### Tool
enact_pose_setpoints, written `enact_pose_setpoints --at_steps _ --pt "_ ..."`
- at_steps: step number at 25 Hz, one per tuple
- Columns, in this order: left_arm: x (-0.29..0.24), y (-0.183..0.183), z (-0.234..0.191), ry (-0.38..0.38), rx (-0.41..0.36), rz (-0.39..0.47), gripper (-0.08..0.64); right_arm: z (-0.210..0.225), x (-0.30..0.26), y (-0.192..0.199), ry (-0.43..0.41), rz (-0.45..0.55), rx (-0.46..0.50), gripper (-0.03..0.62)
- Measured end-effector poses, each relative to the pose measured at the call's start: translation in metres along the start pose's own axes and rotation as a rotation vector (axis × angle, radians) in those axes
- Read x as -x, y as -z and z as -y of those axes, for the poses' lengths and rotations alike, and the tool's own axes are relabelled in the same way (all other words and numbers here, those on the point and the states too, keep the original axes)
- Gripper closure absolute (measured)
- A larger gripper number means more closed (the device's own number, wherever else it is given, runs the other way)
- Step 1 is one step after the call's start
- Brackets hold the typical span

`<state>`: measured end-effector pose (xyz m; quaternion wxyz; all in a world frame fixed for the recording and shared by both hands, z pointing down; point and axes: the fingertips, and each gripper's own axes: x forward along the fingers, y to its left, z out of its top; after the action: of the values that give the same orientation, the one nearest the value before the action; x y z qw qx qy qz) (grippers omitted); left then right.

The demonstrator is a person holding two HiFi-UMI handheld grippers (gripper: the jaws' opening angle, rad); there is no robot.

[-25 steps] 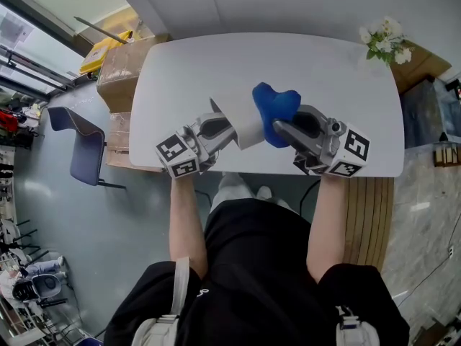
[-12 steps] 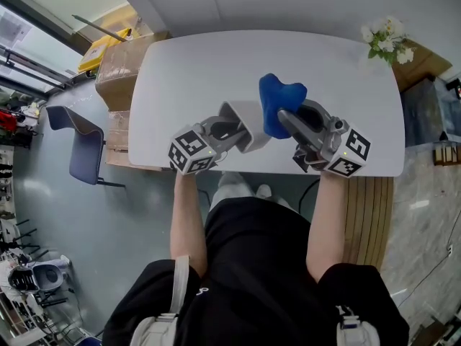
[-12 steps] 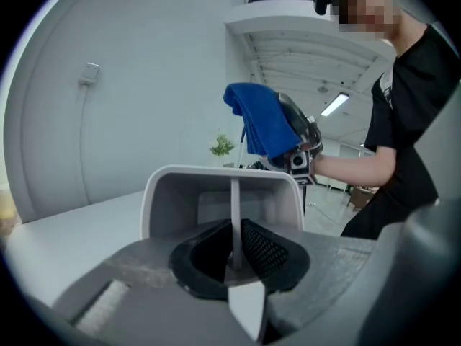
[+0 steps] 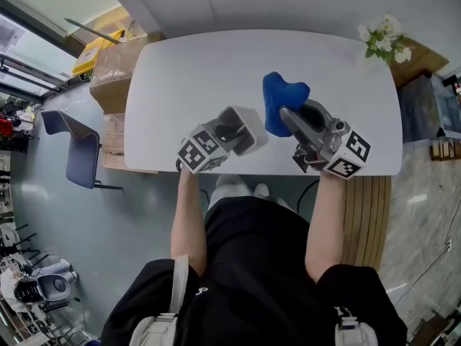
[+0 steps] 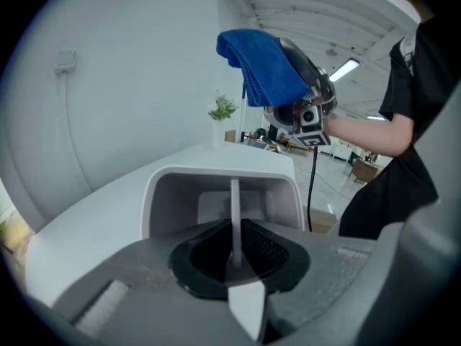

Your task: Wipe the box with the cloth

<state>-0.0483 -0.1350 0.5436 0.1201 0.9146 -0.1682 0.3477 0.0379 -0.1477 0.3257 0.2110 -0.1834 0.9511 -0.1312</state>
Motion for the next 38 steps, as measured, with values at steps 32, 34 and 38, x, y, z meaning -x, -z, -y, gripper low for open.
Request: enact_pose_setpoints --at_steps 32,34,38 --pt "-0.063 0.073 0.002 0.048 -0.301 -0.634 0.512 0.022 0.013 -0.006 0.1 -0.016 0.032 0.537" --pt "-0.067 0.074 0.001 0.028 -0.333 -0.654 0.509 0.021 0.014 -0.006 0.1 -0.019 0.033 0.537" --pt "-0.07 0.073 -0.001 0.0 -0.336 -0.649 0.503 0.018 0.012 -0.007 0.089 -0.019 0.036 0.537"
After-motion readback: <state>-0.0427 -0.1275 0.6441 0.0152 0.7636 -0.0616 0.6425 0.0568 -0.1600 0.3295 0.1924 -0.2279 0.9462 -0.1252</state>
